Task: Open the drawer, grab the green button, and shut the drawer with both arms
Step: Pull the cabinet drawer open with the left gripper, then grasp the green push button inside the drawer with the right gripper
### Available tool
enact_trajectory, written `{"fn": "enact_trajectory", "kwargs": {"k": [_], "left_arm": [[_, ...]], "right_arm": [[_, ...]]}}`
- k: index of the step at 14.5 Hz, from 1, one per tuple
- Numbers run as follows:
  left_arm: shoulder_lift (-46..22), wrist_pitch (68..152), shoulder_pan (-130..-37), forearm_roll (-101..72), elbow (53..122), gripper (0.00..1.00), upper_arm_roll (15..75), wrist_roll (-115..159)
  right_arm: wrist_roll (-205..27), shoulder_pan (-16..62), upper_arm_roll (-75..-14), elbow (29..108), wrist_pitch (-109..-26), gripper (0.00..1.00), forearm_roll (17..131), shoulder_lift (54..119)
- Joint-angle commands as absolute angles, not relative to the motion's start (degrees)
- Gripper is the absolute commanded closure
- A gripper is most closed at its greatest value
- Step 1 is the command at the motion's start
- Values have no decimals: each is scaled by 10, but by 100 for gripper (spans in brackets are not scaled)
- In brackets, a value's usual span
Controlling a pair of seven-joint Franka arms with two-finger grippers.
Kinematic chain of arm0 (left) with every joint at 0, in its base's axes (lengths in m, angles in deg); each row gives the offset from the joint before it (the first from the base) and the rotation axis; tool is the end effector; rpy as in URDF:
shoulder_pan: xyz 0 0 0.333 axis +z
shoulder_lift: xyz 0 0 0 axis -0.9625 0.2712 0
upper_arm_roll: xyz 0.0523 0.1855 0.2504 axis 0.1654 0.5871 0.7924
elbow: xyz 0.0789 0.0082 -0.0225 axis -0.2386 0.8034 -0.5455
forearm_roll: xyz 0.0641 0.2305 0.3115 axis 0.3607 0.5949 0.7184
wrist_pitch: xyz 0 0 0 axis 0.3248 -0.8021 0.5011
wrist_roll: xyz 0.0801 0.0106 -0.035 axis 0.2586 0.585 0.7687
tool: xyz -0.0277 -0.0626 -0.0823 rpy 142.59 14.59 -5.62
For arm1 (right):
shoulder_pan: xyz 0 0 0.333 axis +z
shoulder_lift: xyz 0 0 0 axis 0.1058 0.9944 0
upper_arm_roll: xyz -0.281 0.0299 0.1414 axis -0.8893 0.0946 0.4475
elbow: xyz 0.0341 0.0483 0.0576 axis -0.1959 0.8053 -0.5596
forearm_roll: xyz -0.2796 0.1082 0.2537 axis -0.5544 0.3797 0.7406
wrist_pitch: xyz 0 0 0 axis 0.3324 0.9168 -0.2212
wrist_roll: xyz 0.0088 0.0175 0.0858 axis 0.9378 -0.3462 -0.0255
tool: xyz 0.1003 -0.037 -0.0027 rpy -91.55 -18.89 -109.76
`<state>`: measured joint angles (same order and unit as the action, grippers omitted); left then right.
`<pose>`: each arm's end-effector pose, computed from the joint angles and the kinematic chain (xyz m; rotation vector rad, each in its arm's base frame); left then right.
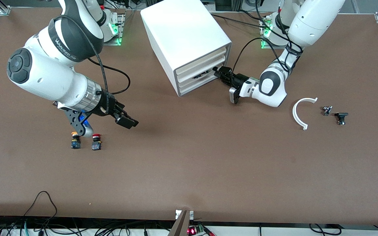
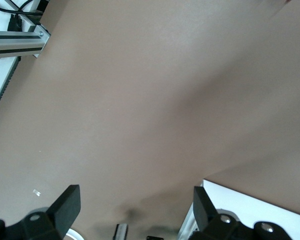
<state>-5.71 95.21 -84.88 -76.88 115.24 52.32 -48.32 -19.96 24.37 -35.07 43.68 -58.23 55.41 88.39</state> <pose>0.4015 -0.2567 0.1310 1.7462 -0.4529 -0.4607 0.6446 0.2765 0.5133 -2.5788 1.1070 0.2022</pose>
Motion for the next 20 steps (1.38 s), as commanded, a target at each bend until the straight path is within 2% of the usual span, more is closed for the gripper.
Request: {"fn": "enact_trajectory", "kwargs": {"k": [1, 2, 3, 4, 8, 14, 20], "left_arm": [[-51, 961, -851, -794, 1158, 64, 515, -509], [-50, 961, -856, -799, 1161, 72, 515, -509], [-50, 961, -859, -801, 1161, 84, 515, -515], [-47, 962, -862, -803, 1161, 89, 515, -526], [-39, 961, -861, -805, 1161, 99, 516, -532], [-36, 959, -823, -784, 1129, 100, 528, -532], [3, 958, -806, -743, 1046, 100, 581, -525]], "right_arm": [[-165, 255, -353, 386, -579, 0, 565, 915], [-153, 257, -353, 377, -579, 0, 565, 922], [-144, 261, -353, 367, -579, 0, 565, 926], [-133, 264, -353, 357, -579, 0, 565, 933], [-95, 279, -353, 334, -590, 0, 565, 951], [-33, 319, -354, 334, -633, 0, 564, 964], [40, 375, -357, 335, -667, 0, 557, 987]]}}
